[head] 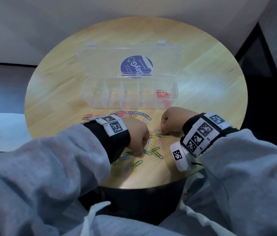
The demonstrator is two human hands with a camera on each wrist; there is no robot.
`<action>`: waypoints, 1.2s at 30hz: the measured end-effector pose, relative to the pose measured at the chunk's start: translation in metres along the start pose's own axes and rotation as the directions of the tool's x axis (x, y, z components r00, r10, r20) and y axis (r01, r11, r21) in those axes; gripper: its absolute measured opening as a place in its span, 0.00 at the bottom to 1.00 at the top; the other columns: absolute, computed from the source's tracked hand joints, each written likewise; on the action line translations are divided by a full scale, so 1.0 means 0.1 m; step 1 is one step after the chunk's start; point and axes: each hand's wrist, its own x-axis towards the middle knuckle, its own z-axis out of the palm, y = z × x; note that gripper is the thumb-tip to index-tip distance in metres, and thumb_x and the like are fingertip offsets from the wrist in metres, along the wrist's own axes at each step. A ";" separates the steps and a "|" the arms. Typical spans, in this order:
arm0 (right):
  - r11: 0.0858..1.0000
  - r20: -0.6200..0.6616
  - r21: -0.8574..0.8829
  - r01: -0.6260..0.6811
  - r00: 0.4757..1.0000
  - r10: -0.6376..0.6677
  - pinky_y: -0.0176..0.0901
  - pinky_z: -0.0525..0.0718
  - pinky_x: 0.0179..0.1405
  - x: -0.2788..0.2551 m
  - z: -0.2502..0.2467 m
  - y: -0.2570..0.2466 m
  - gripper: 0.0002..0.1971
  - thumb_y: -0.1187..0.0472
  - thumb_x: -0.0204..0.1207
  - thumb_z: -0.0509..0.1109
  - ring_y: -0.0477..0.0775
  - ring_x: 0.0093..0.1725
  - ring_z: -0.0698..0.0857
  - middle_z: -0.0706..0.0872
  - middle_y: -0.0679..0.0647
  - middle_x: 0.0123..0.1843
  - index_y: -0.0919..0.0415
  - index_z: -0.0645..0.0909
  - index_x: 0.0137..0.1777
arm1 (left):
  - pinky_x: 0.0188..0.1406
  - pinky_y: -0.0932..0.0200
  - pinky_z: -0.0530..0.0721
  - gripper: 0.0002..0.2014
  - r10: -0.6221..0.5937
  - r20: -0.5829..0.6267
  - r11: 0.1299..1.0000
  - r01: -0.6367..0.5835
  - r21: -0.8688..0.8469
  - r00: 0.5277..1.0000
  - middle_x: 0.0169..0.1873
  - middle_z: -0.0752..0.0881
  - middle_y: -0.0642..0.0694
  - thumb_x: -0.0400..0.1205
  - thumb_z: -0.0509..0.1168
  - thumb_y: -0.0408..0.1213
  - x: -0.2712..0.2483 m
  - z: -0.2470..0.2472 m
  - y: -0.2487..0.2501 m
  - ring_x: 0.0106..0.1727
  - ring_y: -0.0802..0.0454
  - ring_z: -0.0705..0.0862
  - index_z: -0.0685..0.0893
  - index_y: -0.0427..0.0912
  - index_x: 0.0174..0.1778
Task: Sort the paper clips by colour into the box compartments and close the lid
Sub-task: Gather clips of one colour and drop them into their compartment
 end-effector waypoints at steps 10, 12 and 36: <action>0.952 0.009 0.306 0.028 0.999 -0.032 0.38 0.78 0.32 -0.02 -0.13 0.10 0.02 0.68 0.71 0.71 0.51 0.27 0.77 0.82 0.55 0.29 0.63 0.83 0.41 | 0.23 0.65 0.64 0.10 -0.011 -0.053 1.000 0.012 0.018 0.999 0.39 0.83 0.53 0.73 0.72 0.48 0.03 0.08 0.02 0.38 0.53 0.78 0.88 0.50 0.47; 0.934 0.022 0.356 0.023 0.999 -0.033 0.38 0.78 0.30 -0.01 -0.12 0.11 0.04 0.70 0.72 0.69 0.51 0.25 0.76 0.82 0.54 0.28 0.63 0.84 0.44 | 0.23 0.65 0.65 0.10 -0.010 -0.050 1.000 0.010 0.000 0.999 0.39 0.83 0.53 0.73 0.72 0.48 0.03 0.09 0.01 0.38 0.53 0.77 0.88 0.50 0.46; 0.767 0.085 0.640 -0.041 0.996 -0.018 0.34 0.80 0.21 0.03 -0.11 0.04 0.14 0.74 0.78 0.53 0.54 0.26 0.75 0.75 0.59 0.30 0.65 0.77 0.38 | 0.31 0.67 0.77 0.09 -0.076 -0.064 0.829 0.028 -0.558 0.995 0.25 0.82 0.52 0.71 0.68 0.32 -0.04 0.02 -0.33 0.26 0.58 0.77 0.78 0.47 0.27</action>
